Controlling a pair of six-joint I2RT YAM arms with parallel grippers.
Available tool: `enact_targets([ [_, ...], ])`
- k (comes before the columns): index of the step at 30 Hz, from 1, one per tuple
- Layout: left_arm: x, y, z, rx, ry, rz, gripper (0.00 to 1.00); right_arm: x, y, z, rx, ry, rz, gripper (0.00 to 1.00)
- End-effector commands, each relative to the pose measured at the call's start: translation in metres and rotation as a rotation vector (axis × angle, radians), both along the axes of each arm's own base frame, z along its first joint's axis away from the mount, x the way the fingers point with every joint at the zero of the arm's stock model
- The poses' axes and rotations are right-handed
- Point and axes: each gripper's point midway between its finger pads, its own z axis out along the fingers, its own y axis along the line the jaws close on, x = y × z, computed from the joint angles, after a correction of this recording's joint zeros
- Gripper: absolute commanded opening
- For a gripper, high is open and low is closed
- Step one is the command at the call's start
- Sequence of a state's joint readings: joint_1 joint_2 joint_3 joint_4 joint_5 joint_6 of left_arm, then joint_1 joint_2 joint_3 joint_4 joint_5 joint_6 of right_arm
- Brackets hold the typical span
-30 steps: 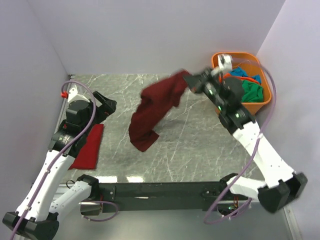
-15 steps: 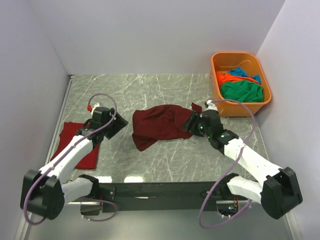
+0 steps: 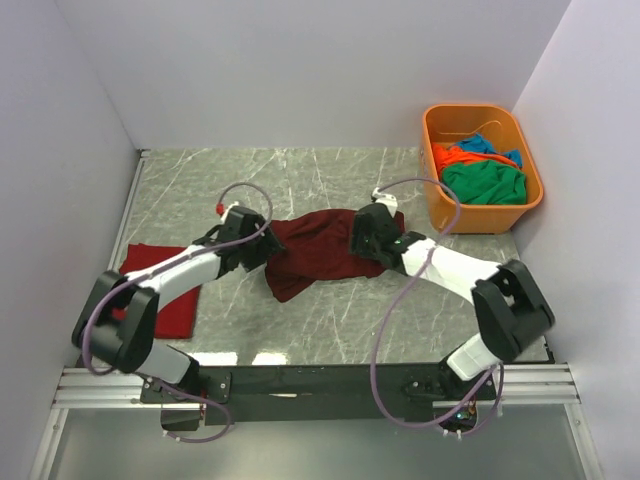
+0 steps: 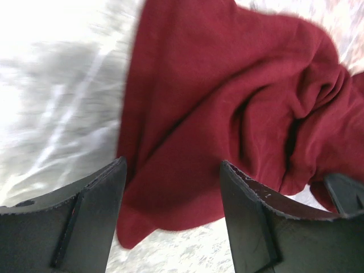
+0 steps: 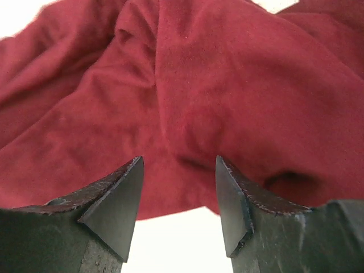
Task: Fold and stack the t-shirts
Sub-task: Flatten the tshirt out
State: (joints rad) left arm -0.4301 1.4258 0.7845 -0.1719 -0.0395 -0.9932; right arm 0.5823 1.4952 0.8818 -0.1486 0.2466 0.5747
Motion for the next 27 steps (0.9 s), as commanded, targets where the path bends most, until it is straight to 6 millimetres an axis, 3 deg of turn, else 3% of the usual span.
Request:
enact_targets([
  [1, 0.022, -0.023, 0.013, -0.032, -0.062, -0.024, 0.72, 0.015, -0.007, 0.001, -0.118, -0.025, -0.032, 0.61],
  [6, 0.025, -0.042, -0.002, -0.019, -0.037, -0.073, 0.66, 0.018, -0.009, -0.025, -0.200, 0.030, -0.019, 0.61],
  [9, 0.027, -0.043, -0.002, -0.017, -0.033, -0.070, 0.46, 0.020, -0.004, -0.033, -0.207, 0.056, 0.010, 0.56],
  [10, 0.028, -0.043, 0.001, -0.016, -0.036, -0.068, 0.30, 0.020, -0.003, -0.035, -0.214, 0.062, 0.013, 0.52],
  [11, 0.028, -0.039, 0.001, 0.001, -0.033, -0.057, 0.23, 0.020, -0.004, -0.034, -0.220, 0.065, 0.014, 0.45],
  [12, 0.031, -0.039, 0.010, 0.002, -0.052, -0.052, 0.16, 0.021, -0.005, -0.031, -0.226, 0.064, 0.011, 0.27],
  [13, 0.033, -0.035, 0.015, 0.010, -0.059, -0.039, 0.01, 0.021, -0.006, -0.029, -0.227, 0.059, 0.010, 0.21],
  [14, 0.034, -0.029, 0.017, 0.031, -0.056, -0.020, 0.01, 0.022, -0.008, -0.022, -0.237, 0.052, 0.006, 0.09],
  [17, 0.050, -0.011, 0.045, 0.021, -0.102, 0.043, 0.01, 0.031, -0.008, 0.023, -0.221, -0.018, 0.004, 0.00],
  [19, 0.065, 0.008, 0.070, 0.005, -0.139, 0.105, 0.01, 0.039, -0.011, 0.063, -0.196, -0.088, -0.001, 0.00],
  [20, 0.070, 0.014, 0.080, -0.003, -0.150, 0.121, 0.01, 0.052, -0.014, 0.093, -0.170, -0.137, -0.023, 0.00],
  [22, 0.088, 0.030, 0.113, -0.007, -0.204, 0.166, 0.01, 0.065, -0.020, 0.130, -0.131, -0.192, -0.036, 0.00],
  [23, 0.100, 0.034, 0.141, -0.013, -0.259, 0.186, 0.01, 0.080, -0.033, 0.163, -0.104, -0.240, -0.069, 0.00],
  [25, 0.112, 0.052, 0.164, 0.011, -0.299, 0.230, 0.01, 0.093, -0.042, 0.195, -0.057, -0.278, -0.065, 0.00],
  [26, 0.120, 0.055, 0.193, -0.004, -0.352, 0.242, 0.01, 0.105, -0.057, 0.231, -0.021, -0.347, -0.100, 0.00],
  [27, 0.124, 0.060, 0.203, -0.001, -0.368, 0.250, 0.01, 0.109, -0.058, 0.247, 0.018, -0.368, -0.079, 0.00],
])
